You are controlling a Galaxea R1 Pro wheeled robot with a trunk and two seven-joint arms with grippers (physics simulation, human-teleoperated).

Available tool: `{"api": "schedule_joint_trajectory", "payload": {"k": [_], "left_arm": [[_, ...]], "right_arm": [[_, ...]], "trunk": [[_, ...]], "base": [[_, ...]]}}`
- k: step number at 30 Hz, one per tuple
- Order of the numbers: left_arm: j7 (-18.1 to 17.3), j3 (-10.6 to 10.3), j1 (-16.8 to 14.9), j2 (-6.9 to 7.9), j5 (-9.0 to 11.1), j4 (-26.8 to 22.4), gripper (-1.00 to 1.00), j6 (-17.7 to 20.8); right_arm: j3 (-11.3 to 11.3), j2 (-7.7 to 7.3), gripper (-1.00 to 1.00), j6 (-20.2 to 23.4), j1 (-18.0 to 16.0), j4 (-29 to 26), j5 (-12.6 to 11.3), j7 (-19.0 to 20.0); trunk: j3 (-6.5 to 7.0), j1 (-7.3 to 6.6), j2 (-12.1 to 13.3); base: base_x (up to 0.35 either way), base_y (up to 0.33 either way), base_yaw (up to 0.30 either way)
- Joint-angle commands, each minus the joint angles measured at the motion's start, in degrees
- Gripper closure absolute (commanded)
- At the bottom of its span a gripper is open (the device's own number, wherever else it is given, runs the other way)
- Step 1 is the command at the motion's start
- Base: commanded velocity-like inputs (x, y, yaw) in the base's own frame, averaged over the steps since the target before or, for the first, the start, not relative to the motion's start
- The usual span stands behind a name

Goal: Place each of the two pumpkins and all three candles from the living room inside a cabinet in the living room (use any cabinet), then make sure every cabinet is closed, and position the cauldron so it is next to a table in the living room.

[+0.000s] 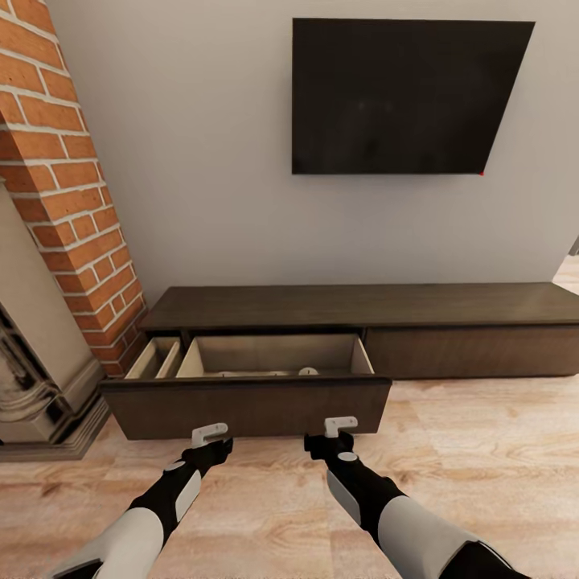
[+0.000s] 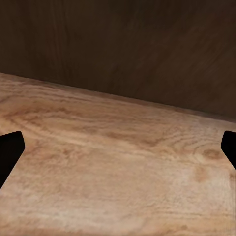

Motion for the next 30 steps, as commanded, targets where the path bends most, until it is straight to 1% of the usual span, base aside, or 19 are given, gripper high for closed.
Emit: {"api": "schedule_joint_trajectory", "payload": {"k": [1,3,6,9,14,16,19,21,23,30], "left_arm": [[0.0,0.0,0.0,0.01,0.0,0.0,-1.00,0.0],[0.0,0.0,0.0,0.04,0.0,0.0,-1.00,-0.4],[-0.1,-0.1,0.0,0.05,-0.1,0.0,-1.00,-3.0],[-0.1,-0.1,0.0,0.05,-0.1,0.0,-1.00,-4.3],[0.0,-0.1,0.0,0.04,-0.1,0.0,-1.00,-4.9],[0.0,-0.1,0.0,0.02,-0.1,0.0,-1.00,-5.0],[0.0,-0.1,0.0,0.01,-0.1,0.0,-1.00,-5.1],[0.0,-0.1,0.0,-0.01,-0.1,0.0,-1.00,-5.1],[0.1,-0.1,0.0,-0.03,-0.1,0.0,-1.00,-5.2],[0.1,-0.1,0.0,0.03,-0.1,0.0,-1.00,-5.1]], "right_arm": [[0.0,0.00,-1.00,-0.5,0.0,0.0,0.0,0.0],[0.0,-0.01,-1.00,-3.7,0.0,0.0,0.0,0.0],[0.1,0.10,-1.00,-7.4,0.0,0.1,0.0,0.0],[0.0,0.07,-1.00,-8.5,0.0,0.2,0.0,0.0],[0.0,0.11,-1.00,-9.2,0.0,0.2,0.0,0.0],[0.1,0.18,-1.00,-10.0,0.0,0.2,0.0,0.0],[0.1,0.19,-1.00,-12.7,0.0,1.0,0.0,-0.1],[0.1,0.22,-1.00,-14.3,0.0,2.3,0.0,-0.1],[0.1,0.24,-1.00,-15.1,0.0,3.1,0.0,0.0],[0.1,0.18,-1.00,-15.7,0.0,3.5,0.1,0.0]], "trunk": [[-0.18,0.22,-0.4],[-0.54,0.66,-1.2],[-1.08,1.32,-2.4],[-1.62,1.98,-3.6],[-2.52,3.08,-5.6],[-2.88,3.52,-6.4],[-3.42,4.18,-7.6],[-3.86,4.24,-7.7],[-4.30,4.29,-7.7],[-5.85,4.47,-7.8]], "base": [[0.000,0.000,0.000],[0.000,0.000,0.000],[0.000,0.000,0.000],[0.000,0.000,0.000],[0.000,0.000,0.000],[0.000,0.000,0.000],[0.000,0.000,0.000],[0.000,0.000,0.000],[0.000,0.000,0.000],[0.000,0.000,0.000]]}}
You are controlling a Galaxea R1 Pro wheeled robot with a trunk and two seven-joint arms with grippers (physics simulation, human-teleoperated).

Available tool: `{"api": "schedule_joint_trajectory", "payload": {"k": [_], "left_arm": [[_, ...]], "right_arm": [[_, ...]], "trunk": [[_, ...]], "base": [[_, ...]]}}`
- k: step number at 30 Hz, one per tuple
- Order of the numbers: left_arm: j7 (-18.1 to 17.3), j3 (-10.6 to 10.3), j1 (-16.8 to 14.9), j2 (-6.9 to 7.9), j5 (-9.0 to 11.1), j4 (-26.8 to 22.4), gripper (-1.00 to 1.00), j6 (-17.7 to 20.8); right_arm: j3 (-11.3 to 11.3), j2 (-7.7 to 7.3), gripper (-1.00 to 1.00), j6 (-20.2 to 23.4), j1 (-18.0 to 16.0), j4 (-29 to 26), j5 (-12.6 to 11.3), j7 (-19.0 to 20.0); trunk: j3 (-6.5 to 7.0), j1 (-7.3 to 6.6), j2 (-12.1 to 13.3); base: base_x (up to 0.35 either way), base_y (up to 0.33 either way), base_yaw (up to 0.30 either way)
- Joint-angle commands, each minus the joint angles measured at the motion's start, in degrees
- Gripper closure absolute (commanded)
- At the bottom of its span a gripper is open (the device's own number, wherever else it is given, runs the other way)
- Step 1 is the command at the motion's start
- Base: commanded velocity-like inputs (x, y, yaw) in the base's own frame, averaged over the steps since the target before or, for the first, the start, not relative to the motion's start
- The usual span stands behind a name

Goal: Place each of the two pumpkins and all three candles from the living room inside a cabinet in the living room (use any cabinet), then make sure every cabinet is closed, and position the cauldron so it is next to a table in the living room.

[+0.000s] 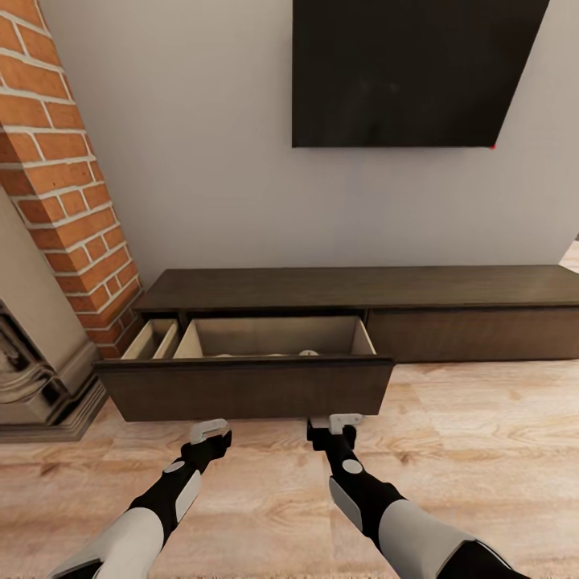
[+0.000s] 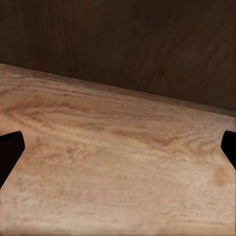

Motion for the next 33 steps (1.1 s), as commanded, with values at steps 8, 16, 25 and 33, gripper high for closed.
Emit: {"api": "schedule_joint_trajectory", "payload": {"k": [8,16,25,33], "left_arm": [[0.0,0.0,0.0,-0.06,0.0,0.0,-1.00,-0.1],[0.1,0.0,0.0,-0.06,0.0,0.0,-1.00,0.0],[0.2,0.1,0.0,0.01,0.0,0.0,-1.00,0.0],[0.2,0.1,0.0,0.03,0.0,0.0,-1.00,0.0]], "right_arm": [[0.0,-0.02,-1.00,-0.5,0.0,0.1,0.0,0.0],[0.0,0.03,-1.00,-0.6,0.0,0.1,0.0,0.0],[0.0,0.07,-1.00,-0.6,0.0,0.1,0.0,0.0],[0.0,0.07,-1.00,-0.6,0.0,0.1,0.0,0.0]], "trunk": [[-1.34,0.15,-0.1],[-1.34,0.15,-0.1],[-1.34,0.15,-0.1],[-1.34,0.15,-0.1]], "base": [[0.000,0.000,0.000],[0.032,0.000,0.000],[0.295,0.000,0.000],[0.327,0.000,0.000]]}}
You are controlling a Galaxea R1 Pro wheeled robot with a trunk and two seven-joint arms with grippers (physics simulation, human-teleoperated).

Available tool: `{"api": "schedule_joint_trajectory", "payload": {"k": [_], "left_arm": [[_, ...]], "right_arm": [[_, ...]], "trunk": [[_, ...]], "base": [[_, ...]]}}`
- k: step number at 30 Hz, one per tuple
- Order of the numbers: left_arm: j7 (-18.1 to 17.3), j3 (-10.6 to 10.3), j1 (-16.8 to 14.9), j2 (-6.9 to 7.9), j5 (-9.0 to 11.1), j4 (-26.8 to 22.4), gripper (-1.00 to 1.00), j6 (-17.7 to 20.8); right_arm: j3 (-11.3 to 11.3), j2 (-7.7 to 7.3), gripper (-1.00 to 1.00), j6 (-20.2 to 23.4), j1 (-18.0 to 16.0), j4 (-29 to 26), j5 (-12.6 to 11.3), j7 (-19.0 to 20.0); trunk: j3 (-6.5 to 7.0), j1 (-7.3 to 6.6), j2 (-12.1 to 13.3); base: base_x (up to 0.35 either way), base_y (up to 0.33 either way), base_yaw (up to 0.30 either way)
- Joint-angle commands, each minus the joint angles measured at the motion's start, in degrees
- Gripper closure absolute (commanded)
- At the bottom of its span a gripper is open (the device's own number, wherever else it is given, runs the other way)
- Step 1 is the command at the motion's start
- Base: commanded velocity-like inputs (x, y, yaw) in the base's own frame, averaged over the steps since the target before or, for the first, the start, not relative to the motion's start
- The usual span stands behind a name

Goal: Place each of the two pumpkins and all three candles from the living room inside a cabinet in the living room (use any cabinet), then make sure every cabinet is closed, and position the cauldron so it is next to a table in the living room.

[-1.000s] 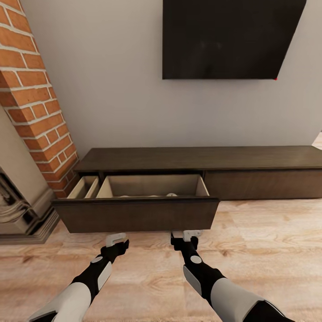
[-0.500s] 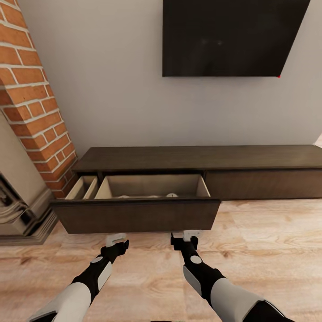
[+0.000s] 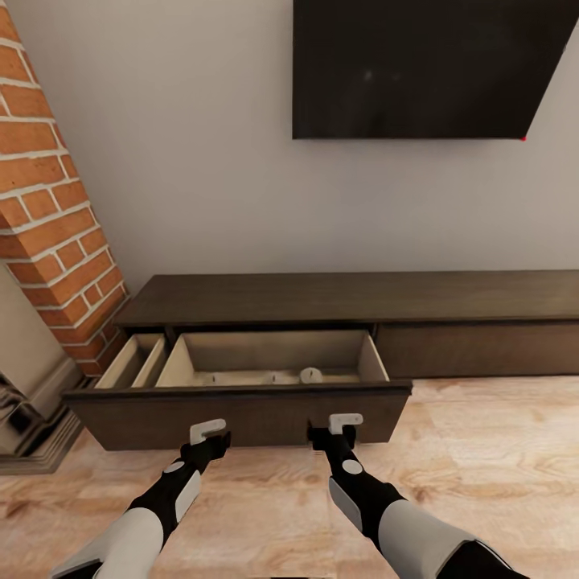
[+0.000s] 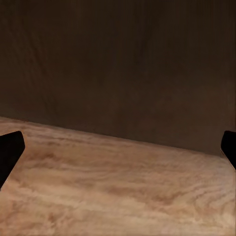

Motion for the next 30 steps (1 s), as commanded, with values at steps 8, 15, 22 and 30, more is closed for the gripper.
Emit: {"api": "schedule_joint_trajectory", "payload": {"k": [8,15,22,30], "left_arm": [[0.0,0.0,0.0,0.00,0.0,0.0,-1.00,0.0],[0.0,0.0,0.0,0.00,0.0,0.0,-1.00,0.0],[0.0,0.0,0.0,0.00,0.0,0.0,-1.00,0.0],[0.0,0.0,0.0,0.00,0.0,0.0,-1.00,0.0]], "right_arm": [[0.0,0.00,-1.00,0.0,0.0,0.0,0.0,0.0],[0.0,0.00,-1.00,0.0,0.0,0.0,0.0,0.0],[0.0,0.00,-1.00,0.0,0.0,0.0,0.0,0.0],[0.0,0.00,-1.00,0.0,0.0,0.0,0.0,0.0]], "trunk": [[0.00,0.00,0.0],[0.00,0.00,0.0],[0.00,0.00,0.0],[0.00,0.00,0.0]], "base": [[0.198,0.000,0.000],[0.116,0.000,0.000],[0.158,0.000,0.000],[0.200,0.000,0.000]]}}
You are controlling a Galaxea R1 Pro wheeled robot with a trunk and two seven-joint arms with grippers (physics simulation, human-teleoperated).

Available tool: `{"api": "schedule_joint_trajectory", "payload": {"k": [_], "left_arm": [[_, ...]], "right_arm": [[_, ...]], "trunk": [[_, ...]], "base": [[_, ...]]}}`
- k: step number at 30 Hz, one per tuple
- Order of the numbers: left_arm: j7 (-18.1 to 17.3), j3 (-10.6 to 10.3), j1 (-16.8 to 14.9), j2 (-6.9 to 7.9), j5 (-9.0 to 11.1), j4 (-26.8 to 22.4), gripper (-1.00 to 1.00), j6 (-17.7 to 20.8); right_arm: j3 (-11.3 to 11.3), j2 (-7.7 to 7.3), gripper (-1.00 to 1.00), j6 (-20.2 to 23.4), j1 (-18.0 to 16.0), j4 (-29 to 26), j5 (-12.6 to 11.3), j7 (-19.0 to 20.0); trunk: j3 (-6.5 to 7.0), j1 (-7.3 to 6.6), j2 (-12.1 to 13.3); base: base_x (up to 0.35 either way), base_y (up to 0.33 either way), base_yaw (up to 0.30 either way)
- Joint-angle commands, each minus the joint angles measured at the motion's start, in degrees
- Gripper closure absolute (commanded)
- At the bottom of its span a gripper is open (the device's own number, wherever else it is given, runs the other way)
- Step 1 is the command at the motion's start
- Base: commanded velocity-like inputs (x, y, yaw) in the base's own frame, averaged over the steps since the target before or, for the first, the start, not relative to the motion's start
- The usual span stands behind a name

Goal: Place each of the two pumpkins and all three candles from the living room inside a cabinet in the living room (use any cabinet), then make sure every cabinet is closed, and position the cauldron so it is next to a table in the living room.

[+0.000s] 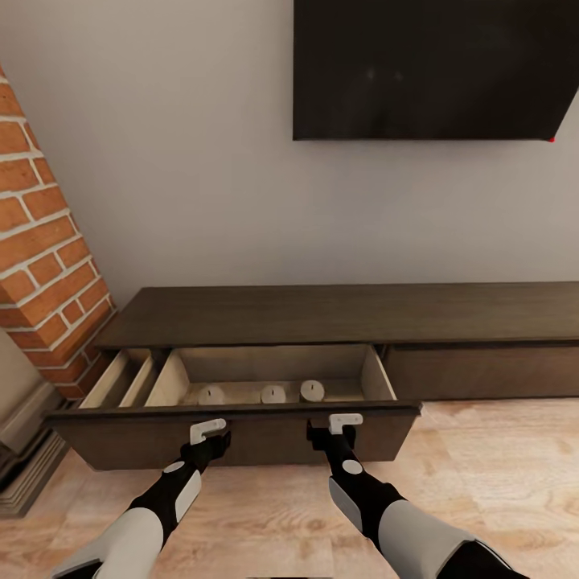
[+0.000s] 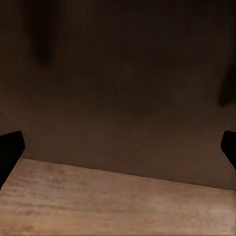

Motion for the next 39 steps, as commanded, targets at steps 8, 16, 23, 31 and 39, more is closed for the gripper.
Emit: {"api": "schedule_joint_trajectory", "payload": {"k": [8,16,23,31,39], "left_arm": [[0.0,0.0,0.0,0.00,0.0,0.0,-1.00,0.0],[0.0,0.0,0.0,0.00,0.0,0.0,-1.00,0.0],[-0.1,0.0,0.0,0.00,0.0,0.0,-1.00,0.0],[-0.1,0.0,0.0,0.00,0.0,0.0,-1.00,-0.1],[-0.1,0.0,0.0,0.00,0.0,0.0,-1.00,0.0]], "right_arm": [[0.0,-0.01,-1.00,0.0,0.0,0.0,0.1,-0.1],[0.0,0.02,-1.00,0.0,0.0,0.0,0.1,-0.1],[0.0,0.06,-1.00,0.0,0.0,0.0,0.1,-0.1],[0.1,0.06,-1.00,0.0,0.0,0.0,0.1,-0.1],[0.1,0.06,-1.00,0.0,0.0,0.0,0.1,-0.1]], "trunk": [[0.00,0.00,0.0],[0.00,0.00,0.0],[0.00,0.00,0.0],[0.00,0.00,0.0],[0.00,0.00,0.0]], "base": [[0.252,0.000,0.000],[0.255,0.000,0.000],[0.255,0.000,0.000],[0.219,0.000,0.000],[0.099,0.021,0.000]]}}
